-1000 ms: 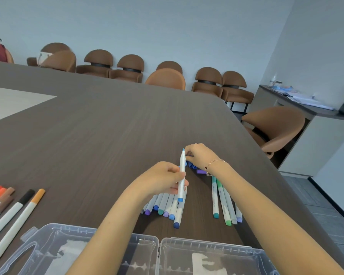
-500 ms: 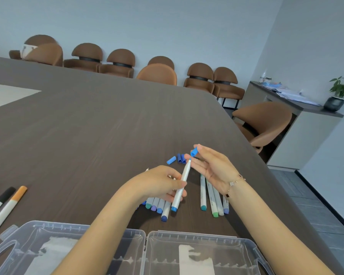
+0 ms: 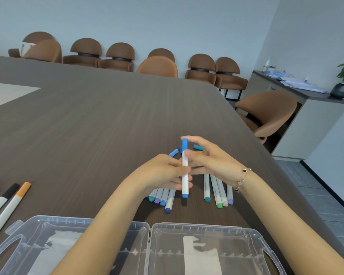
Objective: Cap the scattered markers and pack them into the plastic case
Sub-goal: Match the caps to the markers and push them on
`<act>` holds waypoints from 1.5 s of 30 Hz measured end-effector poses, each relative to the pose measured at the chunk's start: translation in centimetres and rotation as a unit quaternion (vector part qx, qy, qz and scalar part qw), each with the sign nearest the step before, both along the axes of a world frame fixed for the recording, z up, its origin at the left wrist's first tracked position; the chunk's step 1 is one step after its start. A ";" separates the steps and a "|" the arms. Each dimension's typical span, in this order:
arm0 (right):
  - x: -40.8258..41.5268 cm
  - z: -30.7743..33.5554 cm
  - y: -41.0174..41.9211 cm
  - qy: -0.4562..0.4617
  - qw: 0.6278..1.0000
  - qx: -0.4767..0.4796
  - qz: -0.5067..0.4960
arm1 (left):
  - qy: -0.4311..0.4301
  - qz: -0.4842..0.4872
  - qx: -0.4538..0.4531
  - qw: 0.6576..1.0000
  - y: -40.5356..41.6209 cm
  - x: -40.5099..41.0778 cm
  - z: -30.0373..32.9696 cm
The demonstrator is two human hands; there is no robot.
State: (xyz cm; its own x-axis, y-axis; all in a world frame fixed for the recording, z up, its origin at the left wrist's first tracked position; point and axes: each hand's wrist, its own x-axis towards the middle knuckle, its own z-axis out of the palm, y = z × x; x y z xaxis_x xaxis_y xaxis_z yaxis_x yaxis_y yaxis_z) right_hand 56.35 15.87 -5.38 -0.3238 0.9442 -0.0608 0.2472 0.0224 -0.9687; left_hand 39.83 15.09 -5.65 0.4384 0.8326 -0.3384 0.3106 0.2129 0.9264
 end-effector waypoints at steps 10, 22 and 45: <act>-0.8 -1.1 0.3 0.027 0.998 0.038 -0.040 | 0.025 0.043 0.028 0.998 -0.5 0.4 0.1; 2.7 -3.1 2.9 -0.355 0.921 0.040 -0.152 | 0.425 0.007 0.210 0.881 0.3 1.9 -2.6; -2.3 -3.0 10.2 -0.479 0.864 0.127 -0.094 | 0.163 0.041 0.079 0.983 1.2 -1.4 0.4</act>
State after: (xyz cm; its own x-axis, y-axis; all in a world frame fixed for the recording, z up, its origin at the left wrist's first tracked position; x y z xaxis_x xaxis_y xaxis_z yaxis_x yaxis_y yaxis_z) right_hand 54.03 26.06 -8.38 -0.0800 0.9968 0.0007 0.9545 0.0769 -0.2883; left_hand 38.48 16.30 -5.30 0.2571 0.9141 -0.3134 0.5832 0.1118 0.8046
